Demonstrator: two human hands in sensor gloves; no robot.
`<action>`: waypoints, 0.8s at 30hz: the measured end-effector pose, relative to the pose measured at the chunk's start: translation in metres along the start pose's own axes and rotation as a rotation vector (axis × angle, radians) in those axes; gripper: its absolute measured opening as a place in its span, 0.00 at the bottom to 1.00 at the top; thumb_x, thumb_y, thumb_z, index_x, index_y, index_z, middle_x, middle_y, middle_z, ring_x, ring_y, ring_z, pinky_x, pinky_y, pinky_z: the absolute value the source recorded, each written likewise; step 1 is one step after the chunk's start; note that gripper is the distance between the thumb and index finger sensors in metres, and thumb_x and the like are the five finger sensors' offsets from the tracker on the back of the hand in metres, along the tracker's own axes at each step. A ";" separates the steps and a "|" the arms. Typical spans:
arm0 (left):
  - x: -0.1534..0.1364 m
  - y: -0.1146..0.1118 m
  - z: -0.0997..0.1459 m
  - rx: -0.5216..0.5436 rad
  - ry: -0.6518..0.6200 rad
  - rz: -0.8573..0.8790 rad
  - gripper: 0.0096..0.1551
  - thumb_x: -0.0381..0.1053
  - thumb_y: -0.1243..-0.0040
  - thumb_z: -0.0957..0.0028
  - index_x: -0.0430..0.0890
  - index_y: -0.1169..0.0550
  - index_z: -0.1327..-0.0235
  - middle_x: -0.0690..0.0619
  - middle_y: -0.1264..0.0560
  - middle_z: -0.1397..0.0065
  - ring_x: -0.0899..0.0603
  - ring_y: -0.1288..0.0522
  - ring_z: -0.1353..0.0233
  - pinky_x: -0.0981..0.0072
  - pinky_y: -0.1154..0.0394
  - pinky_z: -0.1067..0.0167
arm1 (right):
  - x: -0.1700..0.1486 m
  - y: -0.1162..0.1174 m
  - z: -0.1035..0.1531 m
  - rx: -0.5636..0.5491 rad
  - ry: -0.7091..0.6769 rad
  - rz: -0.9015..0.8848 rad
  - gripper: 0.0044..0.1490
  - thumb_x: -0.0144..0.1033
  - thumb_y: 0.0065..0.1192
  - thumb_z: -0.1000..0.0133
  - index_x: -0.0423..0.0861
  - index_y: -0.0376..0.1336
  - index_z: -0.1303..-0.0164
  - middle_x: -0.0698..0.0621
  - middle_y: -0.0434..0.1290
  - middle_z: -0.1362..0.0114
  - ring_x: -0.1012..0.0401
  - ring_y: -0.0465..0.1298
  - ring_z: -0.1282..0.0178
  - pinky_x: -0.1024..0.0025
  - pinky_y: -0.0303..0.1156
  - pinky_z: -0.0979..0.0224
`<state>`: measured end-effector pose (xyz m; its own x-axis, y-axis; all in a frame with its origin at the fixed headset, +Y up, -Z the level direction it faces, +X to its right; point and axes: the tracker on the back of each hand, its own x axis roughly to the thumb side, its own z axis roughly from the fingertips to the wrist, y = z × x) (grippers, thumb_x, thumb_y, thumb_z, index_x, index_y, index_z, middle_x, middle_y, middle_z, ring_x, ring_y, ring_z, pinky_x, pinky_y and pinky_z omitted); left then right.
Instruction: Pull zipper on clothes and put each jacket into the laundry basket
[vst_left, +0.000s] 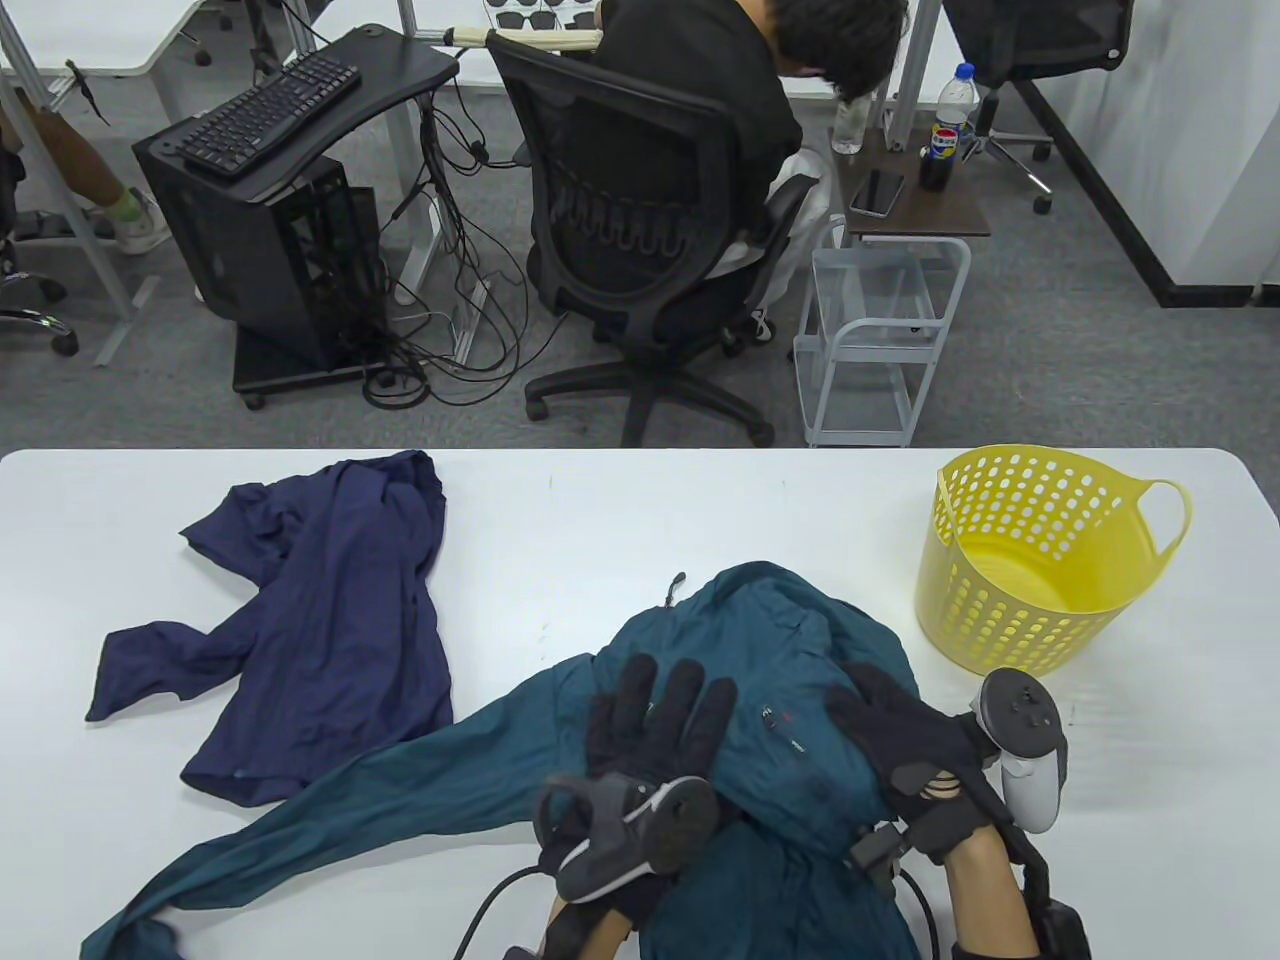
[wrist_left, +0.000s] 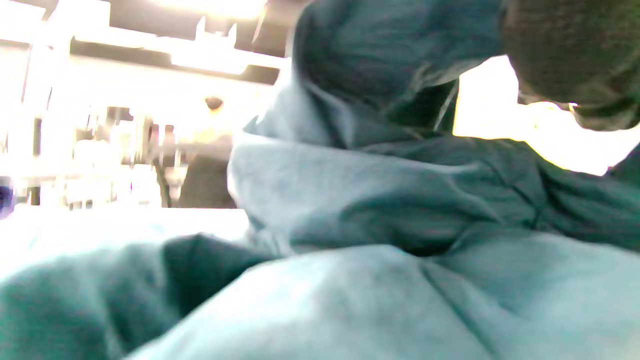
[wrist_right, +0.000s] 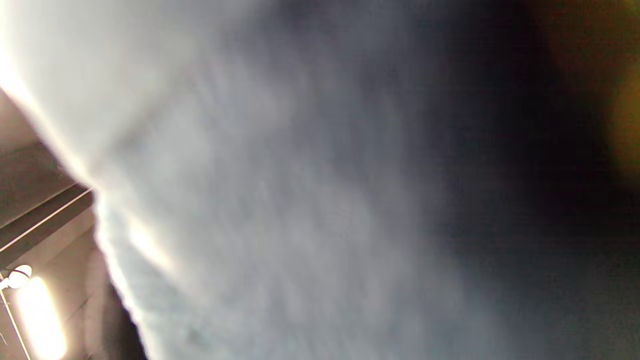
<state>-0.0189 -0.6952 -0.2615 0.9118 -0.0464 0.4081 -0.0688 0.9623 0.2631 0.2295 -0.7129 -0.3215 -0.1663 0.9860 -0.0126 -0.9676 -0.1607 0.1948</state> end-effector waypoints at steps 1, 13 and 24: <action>0.014 -0.002 -0.003 0.043 -0.044 -0.082 0.69 0.73 0.34 0.71 0.69 0.66 0.30 0.63 0.63 0.13 0.38 0.64 0.16 0.32 0.53 0.24 | -0.002 0.002 0.000 0.036 0.016 -0.013 0.28 0.49 0.63 0.43 0.52 0.68 0.33 0.62 0.85 0.53 0.73 0.84 0.82 0.67 0.85 0.55; 0.021 -0.008 -0.044 0.192 0.208 -0.061 0.25 0.74 0.47 0.61 0.69 0.16 0.56 0.68 0.24 0.27 0.41 0.38 0.18 0.38 0.36 0.29 | 0.002 0.004 0.025 0.099 0.015 0.279 0.60 0.69 0.65 0.47 0.45 0.48 0.15 0.40 0.50 0.12 0.35 0.52 0.17 0.25 0.49 0.26; -0.008 -0.016 -0.029 0.197 0.276 0.167 0.24 0.73 0.45 0.63 0.67 0.13 0.61 0.66 0.21 0.30 0.40 0.35 0.21 0.37 0.35 0.31 | 0.002 0.056 0.012 -0.305 -0.016 1.021 0.38 0.47 0.69 0.45 0.55 0.59 0.23 0.56 0.74 0.26 0.51 0.81 0.34 0.33 0.59 0.24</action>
<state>-0.0131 -0.7021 -0.2939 0.9544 0.2063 0.2158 -0.2776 0.8793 0.3870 0.1768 -0.7190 -0.2989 -0.9255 0.3775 0.0313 -0.3778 -0.9139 -0.1483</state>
